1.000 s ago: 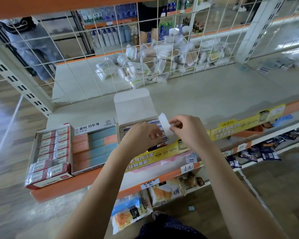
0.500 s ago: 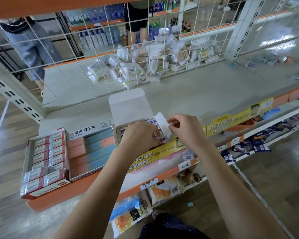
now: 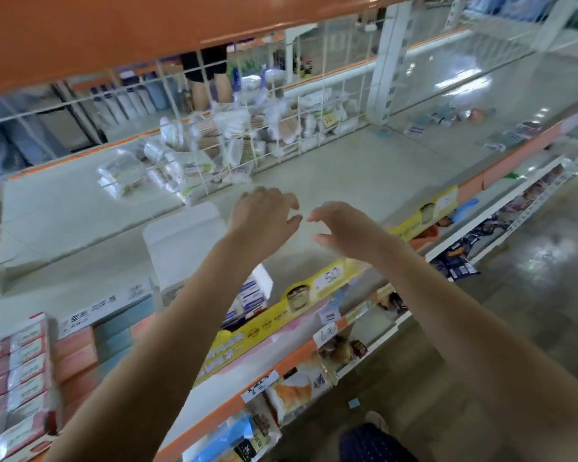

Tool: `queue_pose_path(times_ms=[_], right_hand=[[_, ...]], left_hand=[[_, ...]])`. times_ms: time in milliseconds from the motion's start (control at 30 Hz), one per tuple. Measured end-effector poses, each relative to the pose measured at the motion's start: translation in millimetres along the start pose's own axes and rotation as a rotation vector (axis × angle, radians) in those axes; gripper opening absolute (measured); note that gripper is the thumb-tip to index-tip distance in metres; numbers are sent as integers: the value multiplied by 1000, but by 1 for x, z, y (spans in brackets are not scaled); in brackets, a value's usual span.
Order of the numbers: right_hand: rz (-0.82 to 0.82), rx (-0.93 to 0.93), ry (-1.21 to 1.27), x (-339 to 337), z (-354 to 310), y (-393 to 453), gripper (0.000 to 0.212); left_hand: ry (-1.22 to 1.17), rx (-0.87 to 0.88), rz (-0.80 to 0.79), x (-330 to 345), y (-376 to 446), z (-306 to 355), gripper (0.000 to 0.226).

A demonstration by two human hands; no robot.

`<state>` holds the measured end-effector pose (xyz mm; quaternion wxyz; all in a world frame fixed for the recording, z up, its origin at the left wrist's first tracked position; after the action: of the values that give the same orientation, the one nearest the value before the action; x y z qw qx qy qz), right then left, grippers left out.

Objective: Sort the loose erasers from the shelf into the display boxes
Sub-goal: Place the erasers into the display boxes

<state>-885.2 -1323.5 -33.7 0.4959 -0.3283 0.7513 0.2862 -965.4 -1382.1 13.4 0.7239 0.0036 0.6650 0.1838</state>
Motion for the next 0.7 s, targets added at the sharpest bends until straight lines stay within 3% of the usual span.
queue_pose_path(times_ms=[200, 433, 700], right_hand=[[-20, 22, -123, -38, 132, 37, 48], [-77, 58, -167, -73, 301, 69, 50], [-67, 117, -88, -83, 392, 124, 49]], left_hand=[[110, 101, -125, 61, 97, 98, 40], [51, 9, -213, 147, 212, 195, 49], [103, -115, -197, 183, 311, 192, 45]])
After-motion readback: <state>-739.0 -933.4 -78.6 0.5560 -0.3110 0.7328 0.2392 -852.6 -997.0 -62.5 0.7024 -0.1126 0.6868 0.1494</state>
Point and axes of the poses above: each hand's wrist, its own y-axis towards the middle knuckle, its own x-axis out of the palm, z = x × y, the point moved 9 cm from there along y, towards the middle knuckle, and after that the axes turned 9 degrees about z, right-handed, at the moved point
